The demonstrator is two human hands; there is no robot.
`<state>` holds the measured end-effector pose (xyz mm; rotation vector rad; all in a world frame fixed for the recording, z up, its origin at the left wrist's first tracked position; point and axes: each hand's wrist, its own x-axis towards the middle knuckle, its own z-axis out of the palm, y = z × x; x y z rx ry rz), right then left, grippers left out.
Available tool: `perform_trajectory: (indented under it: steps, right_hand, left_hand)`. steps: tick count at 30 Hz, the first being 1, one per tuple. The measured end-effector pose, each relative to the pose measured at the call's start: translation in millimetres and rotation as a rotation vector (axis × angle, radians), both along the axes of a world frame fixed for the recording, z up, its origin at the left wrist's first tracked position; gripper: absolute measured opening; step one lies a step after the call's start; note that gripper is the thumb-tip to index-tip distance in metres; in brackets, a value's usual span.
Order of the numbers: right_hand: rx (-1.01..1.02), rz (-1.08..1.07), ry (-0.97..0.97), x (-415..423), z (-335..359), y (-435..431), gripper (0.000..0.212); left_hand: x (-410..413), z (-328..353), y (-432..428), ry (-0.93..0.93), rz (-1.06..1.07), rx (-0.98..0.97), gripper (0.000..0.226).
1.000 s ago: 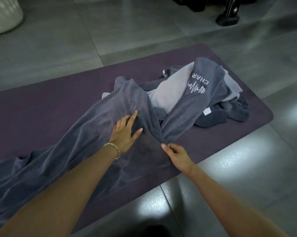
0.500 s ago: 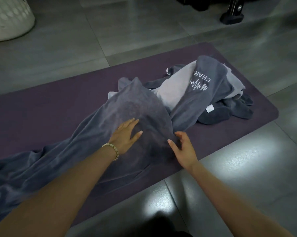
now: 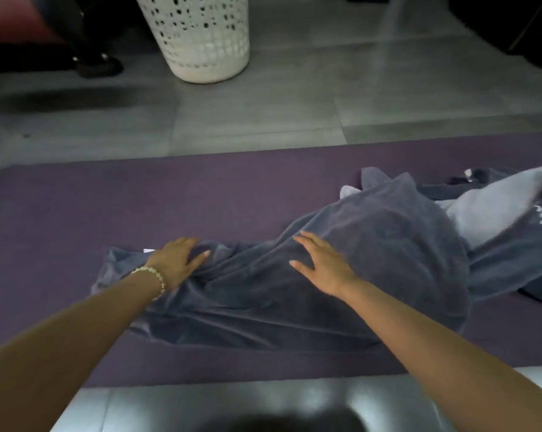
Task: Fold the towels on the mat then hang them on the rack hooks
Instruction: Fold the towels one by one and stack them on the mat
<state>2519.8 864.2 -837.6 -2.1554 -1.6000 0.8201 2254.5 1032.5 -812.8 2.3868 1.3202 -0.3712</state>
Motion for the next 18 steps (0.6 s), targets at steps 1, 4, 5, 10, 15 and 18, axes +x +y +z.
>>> perform_trajectory:
  steps: [1,4,5,10,15,18]
  right_hand:
    - [-0.020,0.044,0.009,-15,-2,9,0.062]
    - [-0.094,0.147,0.010,-49,-7,36,0.062]
    - [-0.115,0.181,-0.014,-57,-8,46,0.062]
    - [-0.169,0.229,-0.060,-97,-21,107,0.064]
    - [-0.205,0.150,0.014,-144,-46,151,0.066]
    - [-0.277,0.093,0.017,-162,-55,163,0.073]
  left_hand:
    - [-25,-9,5,0.001,0.045,-0.017,0.057]
    - [-84,-33,13,-0.050,0.197,-0.059,0.058]
    - [-97,-38,14,-0.071,0.257,-0.058,0.058]
    - [-140,-64,27,-0.052,0.441,-0.016,0.071]
    - [-172,-81,43,-0.167,0.633,-0.183,0.093]
    - [-172,-83,44,-0.191,0.694,-0.275,0.090]
